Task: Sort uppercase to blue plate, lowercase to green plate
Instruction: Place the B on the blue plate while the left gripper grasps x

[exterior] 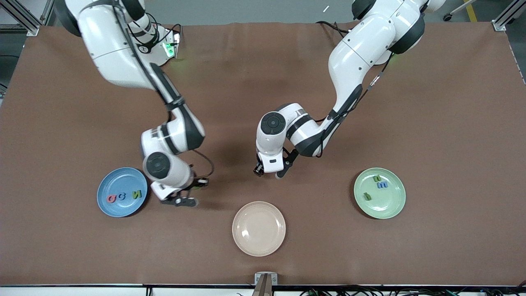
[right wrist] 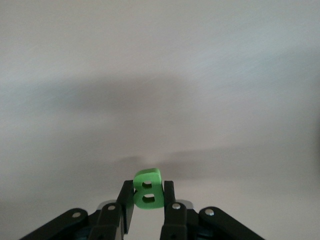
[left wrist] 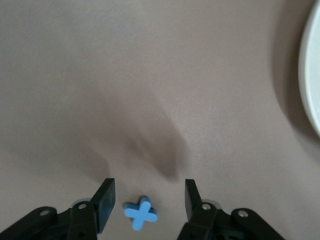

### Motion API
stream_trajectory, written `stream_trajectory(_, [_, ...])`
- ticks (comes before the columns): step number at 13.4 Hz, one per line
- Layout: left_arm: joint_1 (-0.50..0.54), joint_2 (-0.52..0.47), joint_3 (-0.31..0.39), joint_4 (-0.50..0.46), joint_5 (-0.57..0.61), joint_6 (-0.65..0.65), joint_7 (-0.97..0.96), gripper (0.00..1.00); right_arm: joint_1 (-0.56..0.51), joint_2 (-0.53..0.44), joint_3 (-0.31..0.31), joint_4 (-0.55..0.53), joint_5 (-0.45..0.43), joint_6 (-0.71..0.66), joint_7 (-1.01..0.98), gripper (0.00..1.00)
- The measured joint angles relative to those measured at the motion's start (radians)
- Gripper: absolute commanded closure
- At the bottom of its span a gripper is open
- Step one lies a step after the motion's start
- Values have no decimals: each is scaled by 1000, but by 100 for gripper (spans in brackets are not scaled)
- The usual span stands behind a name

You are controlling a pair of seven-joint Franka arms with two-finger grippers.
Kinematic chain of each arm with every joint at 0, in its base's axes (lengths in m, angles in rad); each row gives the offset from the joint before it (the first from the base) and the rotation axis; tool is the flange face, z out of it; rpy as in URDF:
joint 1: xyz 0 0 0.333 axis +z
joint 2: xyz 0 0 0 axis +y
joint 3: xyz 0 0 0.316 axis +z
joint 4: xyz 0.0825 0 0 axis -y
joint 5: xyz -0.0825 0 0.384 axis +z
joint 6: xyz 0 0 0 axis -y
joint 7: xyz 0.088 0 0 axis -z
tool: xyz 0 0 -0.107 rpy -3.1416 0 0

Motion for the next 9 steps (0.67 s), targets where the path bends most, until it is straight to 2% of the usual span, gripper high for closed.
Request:
stream_trajectory(4, [-2, 0, 0, 8, -70, -27, -113, 35, -171, -8, 1, 43, 0, -54, -293, 91])
stream_trajectory(9, [-11, 7, 0, 8, -130, -39, -222, 35, -322, -2, 1, 44, 0, -55, -587, 88])
